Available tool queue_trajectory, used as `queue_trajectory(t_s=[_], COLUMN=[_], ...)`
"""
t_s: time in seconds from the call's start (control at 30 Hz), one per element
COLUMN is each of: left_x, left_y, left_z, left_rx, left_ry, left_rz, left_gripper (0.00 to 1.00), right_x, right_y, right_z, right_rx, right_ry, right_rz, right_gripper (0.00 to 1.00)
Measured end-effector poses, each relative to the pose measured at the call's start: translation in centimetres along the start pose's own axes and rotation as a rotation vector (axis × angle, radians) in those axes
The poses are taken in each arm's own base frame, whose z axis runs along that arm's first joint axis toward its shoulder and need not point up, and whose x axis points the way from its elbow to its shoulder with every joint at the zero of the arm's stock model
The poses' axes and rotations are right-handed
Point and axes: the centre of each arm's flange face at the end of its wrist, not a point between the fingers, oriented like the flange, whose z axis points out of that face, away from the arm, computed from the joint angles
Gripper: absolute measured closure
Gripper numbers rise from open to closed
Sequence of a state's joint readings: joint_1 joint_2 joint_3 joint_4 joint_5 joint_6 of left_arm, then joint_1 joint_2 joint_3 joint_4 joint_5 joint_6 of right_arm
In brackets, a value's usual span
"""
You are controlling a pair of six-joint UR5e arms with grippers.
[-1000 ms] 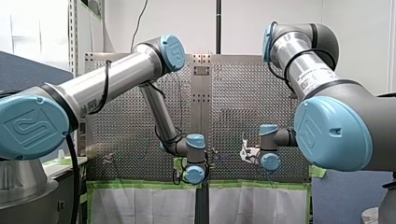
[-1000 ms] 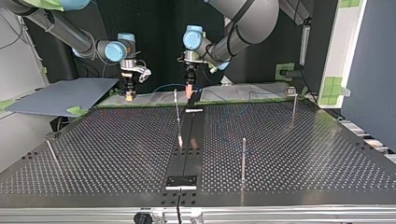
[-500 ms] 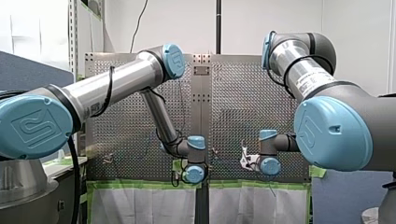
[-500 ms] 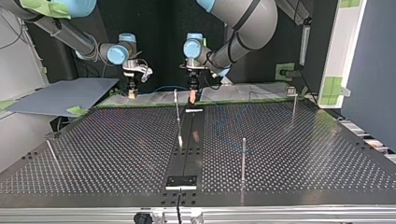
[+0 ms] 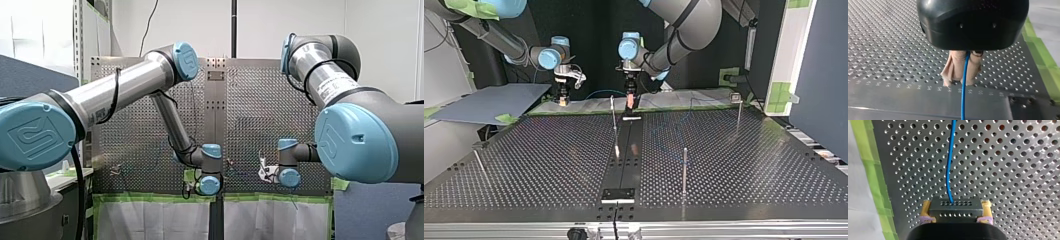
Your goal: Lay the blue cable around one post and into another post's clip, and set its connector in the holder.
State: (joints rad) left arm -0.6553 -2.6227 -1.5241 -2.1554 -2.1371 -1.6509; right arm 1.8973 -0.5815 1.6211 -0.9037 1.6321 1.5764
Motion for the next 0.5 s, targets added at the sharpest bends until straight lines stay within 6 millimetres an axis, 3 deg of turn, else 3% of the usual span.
queue_trajectory(t_s=[0.17, 0.5], left_x=[-1.3, -1.6], left_y=[-0.5, -0.3], left_z=[0.3, 0.9], left_rx=[0.015, 0.032], left_ry=[-0.016, -0.017], left_rz=[-0.016, -0.044], left_gripper=[0.93, 0.93], right_x=[0.4, 1.1], right_y=[-0.1, -0.3], right_z=[0.4, 1.2], right_rx=[0.012, 0.020], right_ry=[0.016, 0.026], right_rz=[0.010, 0.021], right_gripper=[1.00, 1.00])
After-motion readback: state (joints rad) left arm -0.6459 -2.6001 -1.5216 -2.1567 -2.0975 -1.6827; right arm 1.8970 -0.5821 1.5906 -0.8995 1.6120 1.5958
